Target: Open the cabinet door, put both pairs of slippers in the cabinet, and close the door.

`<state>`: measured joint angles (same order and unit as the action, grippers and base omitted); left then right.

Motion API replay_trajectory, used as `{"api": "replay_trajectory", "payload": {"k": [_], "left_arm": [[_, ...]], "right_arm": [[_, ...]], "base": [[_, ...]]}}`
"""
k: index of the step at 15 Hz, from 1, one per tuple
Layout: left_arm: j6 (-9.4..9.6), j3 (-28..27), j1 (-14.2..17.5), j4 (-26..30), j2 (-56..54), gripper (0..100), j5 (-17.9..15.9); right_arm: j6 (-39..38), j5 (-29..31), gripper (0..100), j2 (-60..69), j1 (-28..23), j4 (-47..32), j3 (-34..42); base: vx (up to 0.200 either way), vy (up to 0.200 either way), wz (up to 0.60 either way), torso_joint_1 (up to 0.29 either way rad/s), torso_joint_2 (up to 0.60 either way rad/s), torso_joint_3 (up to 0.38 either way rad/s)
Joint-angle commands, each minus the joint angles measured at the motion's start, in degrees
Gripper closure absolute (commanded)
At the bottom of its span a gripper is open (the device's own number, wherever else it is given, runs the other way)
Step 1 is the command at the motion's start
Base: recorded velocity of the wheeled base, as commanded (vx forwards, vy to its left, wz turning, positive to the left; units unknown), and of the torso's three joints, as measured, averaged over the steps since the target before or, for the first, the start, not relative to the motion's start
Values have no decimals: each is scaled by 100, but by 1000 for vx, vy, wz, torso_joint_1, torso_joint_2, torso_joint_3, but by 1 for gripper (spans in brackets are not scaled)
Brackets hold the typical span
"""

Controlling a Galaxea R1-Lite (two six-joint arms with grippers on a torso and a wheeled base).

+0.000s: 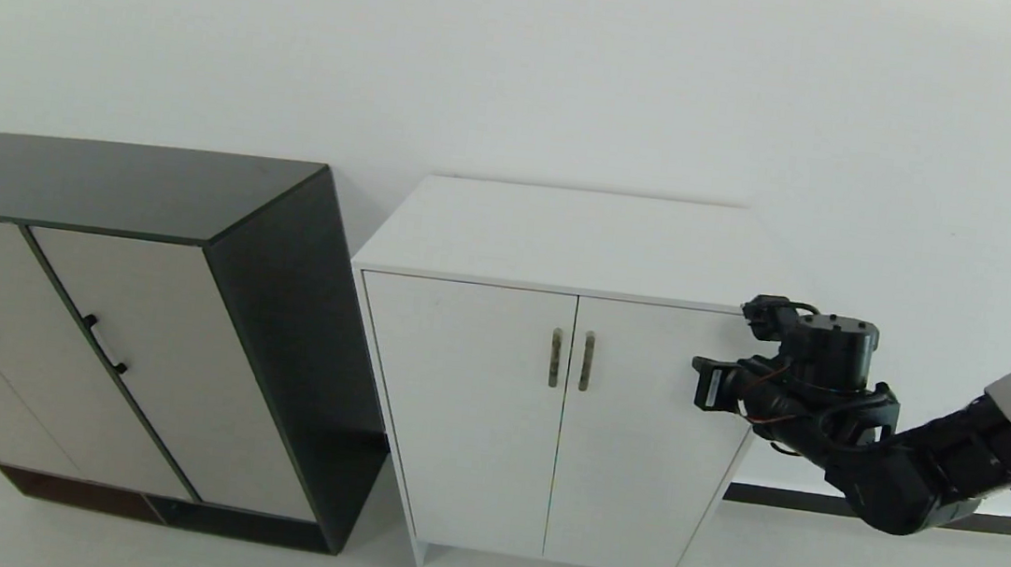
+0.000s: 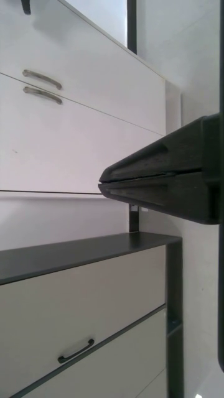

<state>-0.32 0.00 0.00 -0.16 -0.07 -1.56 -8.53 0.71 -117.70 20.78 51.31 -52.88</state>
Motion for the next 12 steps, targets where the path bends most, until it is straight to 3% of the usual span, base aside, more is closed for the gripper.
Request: {"api": "replay_trajectory", "payload": {"k": [1, 6, 12], "left_arm": [[-3, 0, 0, -2, 7, 100, -2], [-3, 0, 0, -2, 7, 100, -2], [-3, 0, 0, -2, 7, 100, -2]], "right_arm": [[27, 211, 100, 1179, 295, 2, 876], [27, 712, 100, 2700, 321, 2, 2757], [264, 887, 100, 4906, -567, -561, 4612]], "base": [[0, 0, 0, 0, 0, 0], [0, 0, 0, 0, 0, 0], [0, 0, 0, 0, 0, 0]]}}
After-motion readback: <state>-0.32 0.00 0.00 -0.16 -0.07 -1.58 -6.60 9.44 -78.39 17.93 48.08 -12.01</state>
